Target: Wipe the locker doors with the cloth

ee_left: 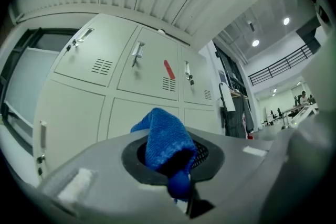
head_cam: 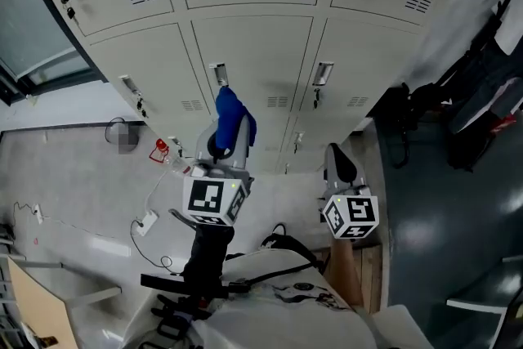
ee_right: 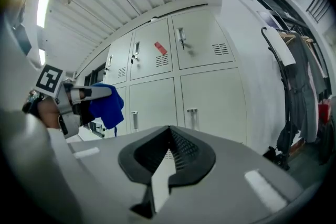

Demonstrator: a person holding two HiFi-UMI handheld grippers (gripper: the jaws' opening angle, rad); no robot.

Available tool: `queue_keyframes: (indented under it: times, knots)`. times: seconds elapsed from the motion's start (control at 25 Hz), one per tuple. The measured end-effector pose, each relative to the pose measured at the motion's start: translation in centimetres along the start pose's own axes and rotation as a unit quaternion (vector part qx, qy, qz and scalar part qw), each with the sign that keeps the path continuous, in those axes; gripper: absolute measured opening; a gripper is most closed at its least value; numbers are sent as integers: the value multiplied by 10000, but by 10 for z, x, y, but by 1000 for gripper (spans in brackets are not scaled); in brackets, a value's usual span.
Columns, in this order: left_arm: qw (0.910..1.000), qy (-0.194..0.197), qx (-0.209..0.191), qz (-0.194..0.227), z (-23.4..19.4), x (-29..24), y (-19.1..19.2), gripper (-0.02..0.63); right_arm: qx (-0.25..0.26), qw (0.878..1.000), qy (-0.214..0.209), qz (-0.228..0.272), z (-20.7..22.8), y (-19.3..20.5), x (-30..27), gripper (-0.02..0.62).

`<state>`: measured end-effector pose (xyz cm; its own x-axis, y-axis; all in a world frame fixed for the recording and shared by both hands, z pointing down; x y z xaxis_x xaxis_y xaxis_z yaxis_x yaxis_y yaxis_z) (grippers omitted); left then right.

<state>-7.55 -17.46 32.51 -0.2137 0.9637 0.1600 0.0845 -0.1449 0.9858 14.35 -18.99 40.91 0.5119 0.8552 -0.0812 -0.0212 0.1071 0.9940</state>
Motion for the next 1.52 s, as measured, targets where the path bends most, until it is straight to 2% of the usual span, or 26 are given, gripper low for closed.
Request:
queue_keyframes:
  times: [0.2, 0.4, 0.56, 0.72, 0.92, 1.0, 1.16, 1.52]
  knots:
    - [9986, 334, -125, 388, 28, -82, -23, 40, -30, 9997, 200, 144, 57, -19, -18, 0]
    - [9959, 725, -184, 503, 53, -139, -27, 40, -69, 9981, 583, 171, 94, -26, -19, 0]
    - [9947, 842, -290, 511, 56, -181, -29, 39, -19, 9967, 787, 206, 108, -33, -19, 0]
    - [9949, 908, -314, 318, 48, -213, -19, 39, 11, 9956, 910, 224, 113, -38, -22, 0]
    - [9932, 1002, -468, 364, 43, -222, -19, 37, 4, 9952, 956, 227, 113, -41, -35, 0]
    - [9939, 992, -408, 266, 37, -217, -17, 35, -6, 9954, 934, 219, 110, -41, -39, 0]
    - [9957, 720, -424, 411, 4, -201, -25, 35, -42, 9966, 801, 213, 101, -39, -54, 0]
    - [9958, -371, -634, 541, -105, -145, -40, 34, -53, 9990, 358, 257, 77, -42, -89, 0]
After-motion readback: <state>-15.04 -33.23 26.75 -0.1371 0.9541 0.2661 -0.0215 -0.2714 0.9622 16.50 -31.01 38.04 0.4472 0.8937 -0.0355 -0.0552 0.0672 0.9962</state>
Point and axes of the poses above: the fingertips, and each gripper's own axes: x backward along the fingers, z to its right, y out of its underside, the point moved 2 cm from there along x, backward along the fingers, and after that the axes turned 1 degree about z, right-handed, at the moved point
